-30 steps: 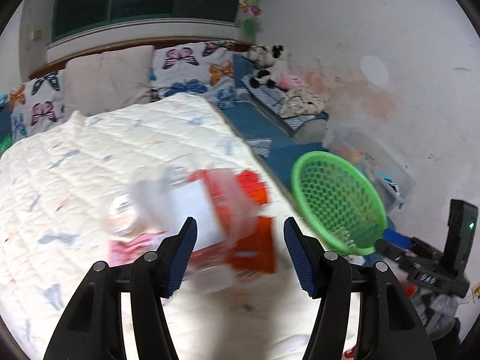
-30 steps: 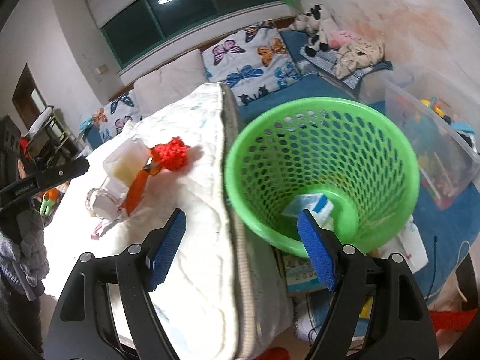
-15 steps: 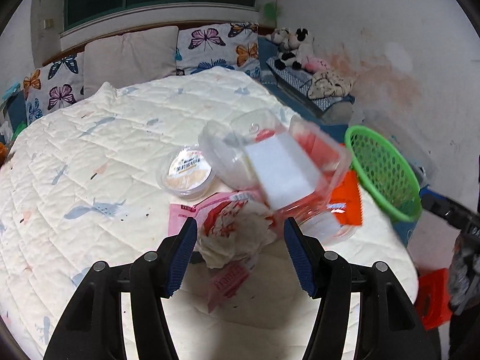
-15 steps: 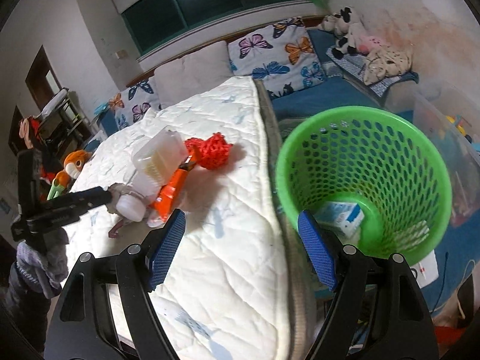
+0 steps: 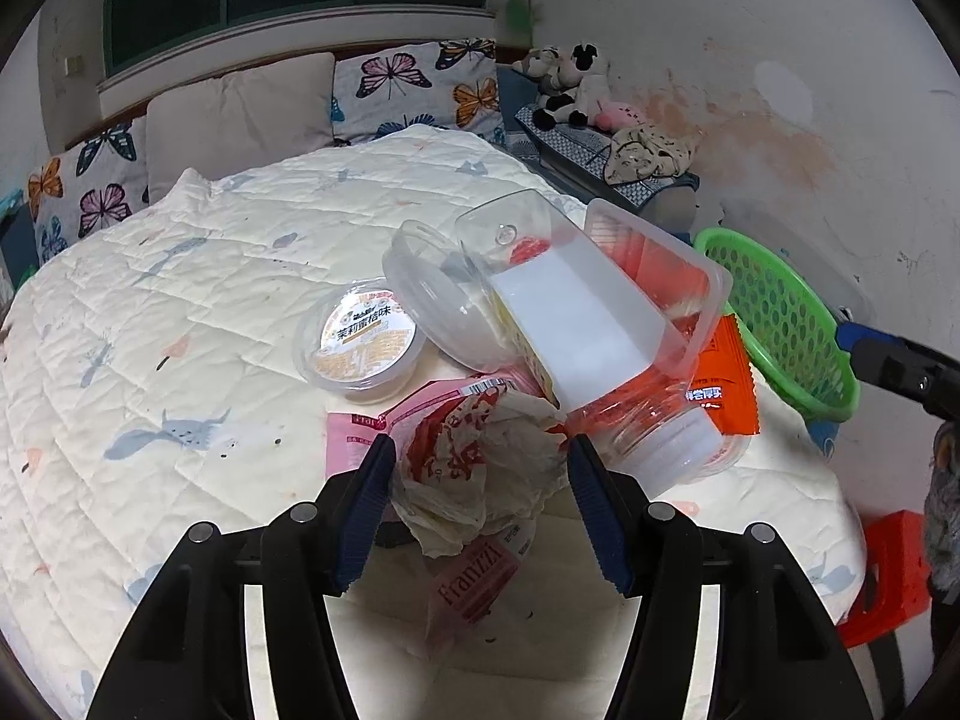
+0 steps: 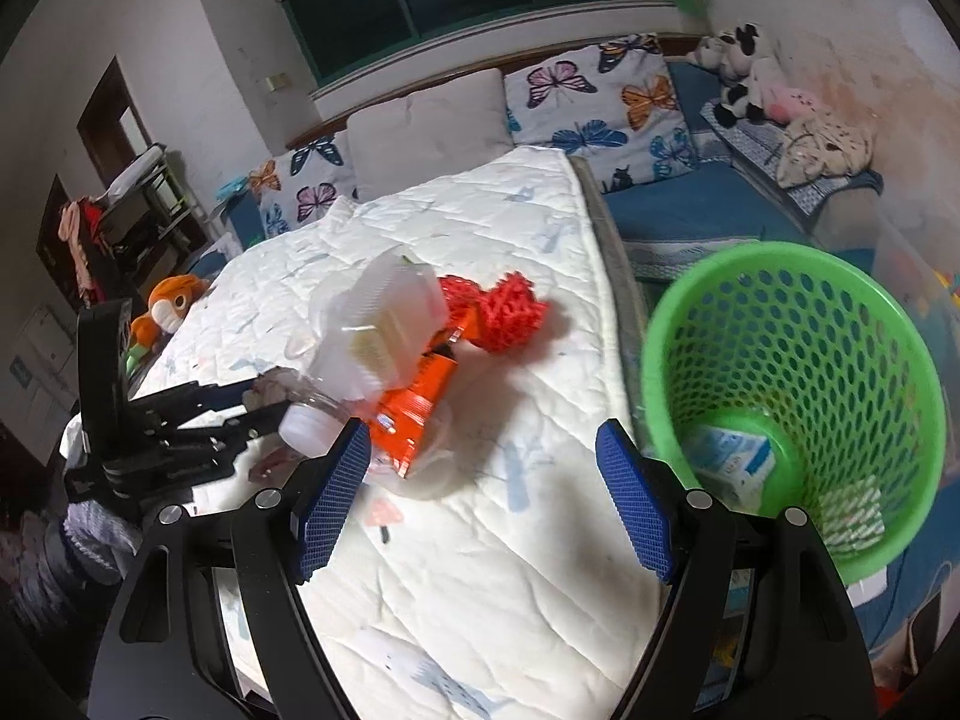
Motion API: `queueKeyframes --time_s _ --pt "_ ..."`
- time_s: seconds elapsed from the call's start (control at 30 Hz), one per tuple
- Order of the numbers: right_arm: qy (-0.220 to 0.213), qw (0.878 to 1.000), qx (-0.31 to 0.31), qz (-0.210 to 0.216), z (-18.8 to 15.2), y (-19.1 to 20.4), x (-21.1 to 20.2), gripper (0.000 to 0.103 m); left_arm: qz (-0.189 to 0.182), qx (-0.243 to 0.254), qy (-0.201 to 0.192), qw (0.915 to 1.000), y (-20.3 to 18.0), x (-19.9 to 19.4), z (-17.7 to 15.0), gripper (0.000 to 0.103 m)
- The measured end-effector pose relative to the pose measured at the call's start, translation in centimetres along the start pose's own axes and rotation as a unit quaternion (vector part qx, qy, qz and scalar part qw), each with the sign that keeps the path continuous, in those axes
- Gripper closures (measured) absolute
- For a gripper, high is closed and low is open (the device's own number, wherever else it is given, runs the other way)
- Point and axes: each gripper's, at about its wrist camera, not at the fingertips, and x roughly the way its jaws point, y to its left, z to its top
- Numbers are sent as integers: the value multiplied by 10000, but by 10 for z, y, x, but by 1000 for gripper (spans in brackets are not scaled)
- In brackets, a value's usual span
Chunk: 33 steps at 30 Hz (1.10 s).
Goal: Collect trash
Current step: 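Grasp the crumpled tissue bag with the left tool while the right tool grasps a clear container, then carry the clear container to the green basket and drop it with the right tool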
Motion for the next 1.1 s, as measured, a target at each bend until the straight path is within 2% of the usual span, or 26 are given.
queueKeyframes --time_s 0.2,0.5,0.67,0.73,0.83,1.1 --pt "86 9997 -65 211 13 16 18 26 -56 -76 -68 9999 2 0 -1 55" --pt "236 9987 -308 336 35 44 53 37 -119 -154 -187 9996 5 -7 -5 62" --pt "384 9983 -271 354 39 45 72 47 -150 -186 -264 9994 7 -15 -7 62" --pt "451 9980 -231 374 38 42 77 55 -173 -214 -295 9992 8 -19 -8 63" --pt "459 9981 -185 377 35 39 79 63 -196 -274 -335 9989 10 -24 -7 63" --pt "225 9991 -180 315 33 33 60 69 -205 -310 -447 9983 7 -36 -4 63"
